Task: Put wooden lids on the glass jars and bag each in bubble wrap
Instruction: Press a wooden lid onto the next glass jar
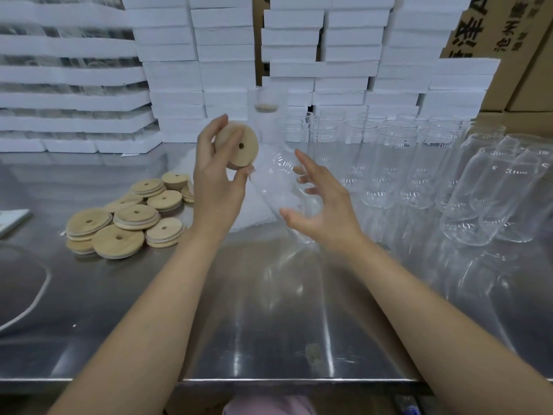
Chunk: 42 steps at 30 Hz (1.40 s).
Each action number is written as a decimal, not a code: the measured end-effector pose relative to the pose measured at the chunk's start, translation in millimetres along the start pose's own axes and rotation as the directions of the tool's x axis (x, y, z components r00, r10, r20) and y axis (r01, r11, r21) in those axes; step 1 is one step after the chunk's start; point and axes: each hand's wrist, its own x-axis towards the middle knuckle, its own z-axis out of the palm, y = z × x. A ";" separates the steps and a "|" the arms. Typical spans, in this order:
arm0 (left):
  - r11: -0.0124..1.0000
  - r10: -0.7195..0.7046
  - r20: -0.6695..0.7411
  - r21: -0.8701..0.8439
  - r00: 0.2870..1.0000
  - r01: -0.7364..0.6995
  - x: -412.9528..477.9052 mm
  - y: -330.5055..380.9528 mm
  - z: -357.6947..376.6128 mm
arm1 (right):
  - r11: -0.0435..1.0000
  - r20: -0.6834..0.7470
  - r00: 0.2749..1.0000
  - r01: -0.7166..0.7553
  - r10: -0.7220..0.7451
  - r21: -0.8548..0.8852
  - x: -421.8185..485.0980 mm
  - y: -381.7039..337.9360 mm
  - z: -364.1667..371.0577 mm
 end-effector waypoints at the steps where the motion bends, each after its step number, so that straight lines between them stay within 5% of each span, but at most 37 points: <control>1: 0.999 0.038 0.013 0.018 0.999 -0.039 0.0 0.5 -0.3 | 0.999 0.017 0.999 0.027 -0.027 -0.029 -1.0 -0.6 0.7; 12: 0.973 0.216 0.145 0.047 0.966 -0.225 0.0 5.8 -2.9 | 0.998 -0.021 0.999 0.048 -0.049 -0.039 -5.3 1.1 8.8; 22: 0.984 0.113 0.286 -0.167 0.952 -0.067 -4.9 21.7 -3.2 | 0.998 -0.092 0.996 -0.007 0.013 0.064 -7.6 12.1 17.9; 31: 0.993 -0.070 0.126 -0.087 0.990 0.082 -2.8 32.2 15.9 | 0.996 -0.082 0.997 -0.008 0.015 0.085 -10.9 12.1 25.7; 42: 0.995 -0.078 0.194 -0.047 0.978 0.089 10.6 43.5 41.2 | 0.984 -0.104 0.987 -0.109 0.124 0.142 -5.9 19.8 28.4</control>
